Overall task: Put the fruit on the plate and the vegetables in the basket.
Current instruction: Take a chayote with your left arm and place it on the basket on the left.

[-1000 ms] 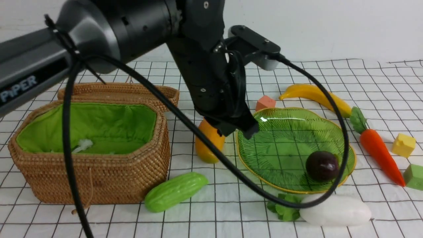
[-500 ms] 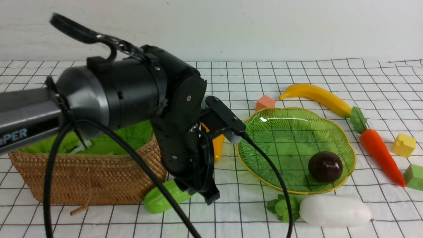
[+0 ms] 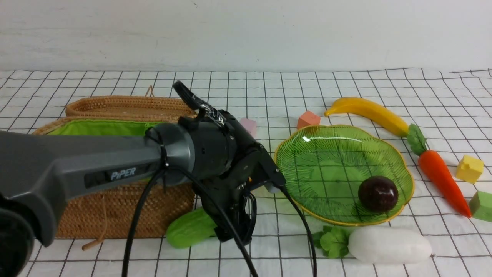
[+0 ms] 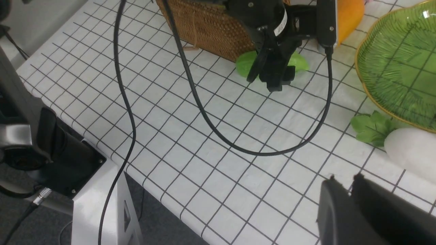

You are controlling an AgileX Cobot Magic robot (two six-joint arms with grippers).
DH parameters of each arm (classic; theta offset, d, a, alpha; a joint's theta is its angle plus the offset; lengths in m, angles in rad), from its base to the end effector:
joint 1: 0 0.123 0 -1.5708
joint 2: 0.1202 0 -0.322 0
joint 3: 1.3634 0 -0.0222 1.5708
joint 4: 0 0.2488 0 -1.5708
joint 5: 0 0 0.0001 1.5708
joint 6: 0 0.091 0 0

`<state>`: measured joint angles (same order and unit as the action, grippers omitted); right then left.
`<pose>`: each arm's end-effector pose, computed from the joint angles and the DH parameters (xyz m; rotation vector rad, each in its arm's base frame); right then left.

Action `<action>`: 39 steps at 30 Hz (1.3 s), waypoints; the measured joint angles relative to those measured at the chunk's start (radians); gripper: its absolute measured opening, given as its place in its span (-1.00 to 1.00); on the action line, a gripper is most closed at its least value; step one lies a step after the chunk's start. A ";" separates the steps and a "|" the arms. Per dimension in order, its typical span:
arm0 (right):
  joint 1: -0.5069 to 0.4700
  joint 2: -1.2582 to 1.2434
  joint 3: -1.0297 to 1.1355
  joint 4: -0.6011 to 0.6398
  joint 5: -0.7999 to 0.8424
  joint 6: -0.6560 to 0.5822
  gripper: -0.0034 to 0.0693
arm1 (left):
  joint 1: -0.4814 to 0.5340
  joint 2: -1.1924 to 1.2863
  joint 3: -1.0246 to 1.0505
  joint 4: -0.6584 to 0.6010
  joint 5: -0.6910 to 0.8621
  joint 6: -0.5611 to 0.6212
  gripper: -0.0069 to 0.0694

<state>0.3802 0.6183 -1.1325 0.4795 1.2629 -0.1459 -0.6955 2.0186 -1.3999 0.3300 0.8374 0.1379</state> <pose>0.0044 0.0448 0.4509 -0.6601 2.1127 0.7176 0.3357 -0.2516 0.2015 1.4105 2.4904 0.2902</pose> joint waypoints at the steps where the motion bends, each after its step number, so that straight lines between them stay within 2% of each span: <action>1: 0.000 0.000 0.000 0.002 0.000 0.000 -0.66 | 0.000 0.001 0.000 0.001 -0.002 -0.007 0.36; 3: 0.000 -0.002 0.000 0.008 0.000 0.000 -0.66 | 0.000 0.003 0.000 0.005 -0.002 -0.025 0.23; 10: 0.000 -0.007 0.000 0.049 0.000 0.000 -0.66 | -0.038 -0.041 -0.007 -0.029 0.097 -0.023 0.24; 13: 0.000 -0.007 0.000 0.049 -0.001 -0.008 -0.66 | -0.118 -0.165 -0.023 -0.058 0.164 -0.015 0.24; 15: 0.000 -0.007 0.000 0.054 -0.017 -0.047 -0.66 | -0.157 -0.255 -0.027 -0.048 0.183 -0.010 0.24; 18: 0.000 -0.007 0.000 0.077 -0.048 -0.115 -0.66 | -0.161 -0.347 -0.029 -0.007 0.204 -0.007 0.24; 20: 0.000 -0.007 0.000 0.126 -0.074 -0.195 -0.66 | -0.115 -0.427 -0.029 0.040 0.229 0.023 0.24; 23: 0.000 -0.007 0.000 0.204 -0.094 -0.295 -0.66 | 0.021 -0.498 -0.025 0.037 0.254 0.162 0.24; 24: 0.000 -0.007 0.000 0.207 -0.095 -0.299 -0.66 | 0.030 -0.502 -0.024 0.032 0.254 0.186 0.24; 25: 0.000 -0.007 0.000 0.232 -0.098 -0.334 -0.66 | 0.105 -0.517 -0.021 0.002 0.252 0.274 0.24; 28: 0.000 -0.007 0.000 0.256 -0.100 -0.379 -0.66 | 0.228 -0.515 -0.016 -0.064 0.231 0.471 0.24; 31: 0.000 -0.007 0.000 0.259 -0.101 -0.392 -0.65 | 0.326 -0.496 -0.015 -0.128 0.185 0.605 0.24; 36: 0.000 -0.007 0.000 0.256 -0.102 -0.396 -0.63 | 0.446 -0.459 -0.015 -0.177 0.169 0.682 0.25; 39: 0.000 -0.007 0.000 0.250 -0.104 -0.396 -0.63 | 0.462 -0.459 -0.015 -0.173 0.163 0.687 0.40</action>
<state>0.3802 0.6116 -1.1325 0.7295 1.1586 -0.5416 -0.2333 1.5592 -1.4151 0.1567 1.0001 0.8252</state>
